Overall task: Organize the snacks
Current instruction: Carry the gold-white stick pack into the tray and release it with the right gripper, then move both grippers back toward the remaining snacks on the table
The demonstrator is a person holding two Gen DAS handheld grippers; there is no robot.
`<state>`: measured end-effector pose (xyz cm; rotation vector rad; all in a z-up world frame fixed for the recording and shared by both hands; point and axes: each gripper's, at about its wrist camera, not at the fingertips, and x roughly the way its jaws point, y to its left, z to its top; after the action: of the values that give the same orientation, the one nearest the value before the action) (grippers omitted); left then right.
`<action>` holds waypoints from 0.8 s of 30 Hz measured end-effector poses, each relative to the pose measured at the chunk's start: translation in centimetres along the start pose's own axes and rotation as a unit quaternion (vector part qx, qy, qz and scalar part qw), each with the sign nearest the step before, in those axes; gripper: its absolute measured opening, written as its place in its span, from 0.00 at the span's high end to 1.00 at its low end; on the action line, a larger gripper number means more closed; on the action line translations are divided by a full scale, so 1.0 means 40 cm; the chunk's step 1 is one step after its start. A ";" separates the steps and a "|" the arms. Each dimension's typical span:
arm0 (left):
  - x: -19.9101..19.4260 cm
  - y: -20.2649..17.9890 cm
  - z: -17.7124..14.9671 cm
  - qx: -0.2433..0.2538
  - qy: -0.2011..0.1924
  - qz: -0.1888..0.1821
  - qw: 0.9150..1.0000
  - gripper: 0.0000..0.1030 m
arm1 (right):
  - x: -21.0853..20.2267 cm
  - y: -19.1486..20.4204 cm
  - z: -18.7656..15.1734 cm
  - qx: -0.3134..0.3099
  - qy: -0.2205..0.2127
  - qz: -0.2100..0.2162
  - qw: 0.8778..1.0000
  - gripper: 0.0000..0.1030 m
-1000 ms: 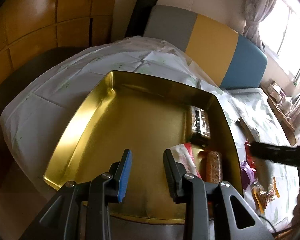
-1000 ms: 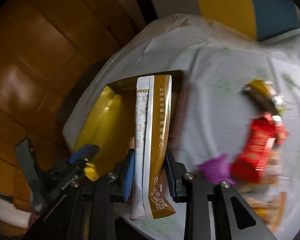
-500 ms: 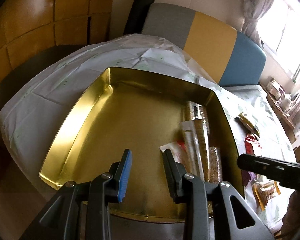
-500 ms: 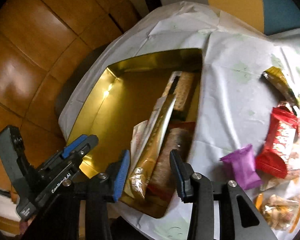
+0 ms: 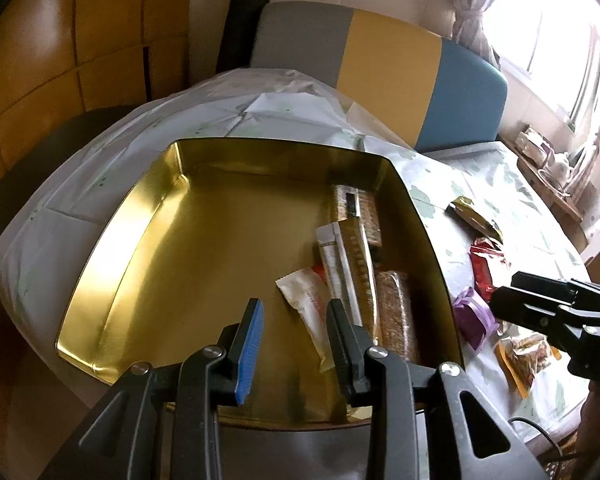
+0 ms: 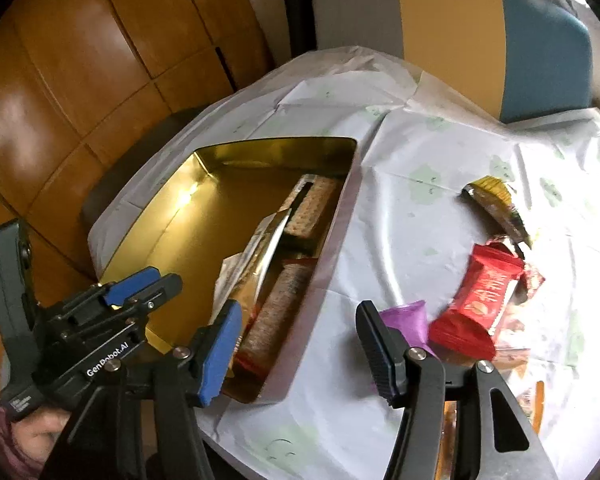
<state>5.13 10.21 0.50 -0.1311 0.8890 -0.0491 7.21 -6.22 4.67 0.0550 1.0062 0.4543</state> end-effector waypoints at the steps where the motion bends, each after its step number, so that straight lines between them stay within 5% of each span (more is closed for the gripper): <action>1: -0.001 -0.004 -0.001 0.003 0.000 0.000 1.000 0.68 | -0.004 -0.003 -0.002 -0.003 -0.002 -0.005 1.000 0.41; 24: -0.013 -0.114 -0.010 0.065 0.003 -0.014 0.998 0.68 | -0.173 -0.317 -0.060 0.033 -0.019 -0.156 0.987 0.35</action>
<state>4.54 5.70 1.27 -0.0215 0.8873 -0.1339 6.44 -20.83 5.74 -0.0338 0.9713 0.1337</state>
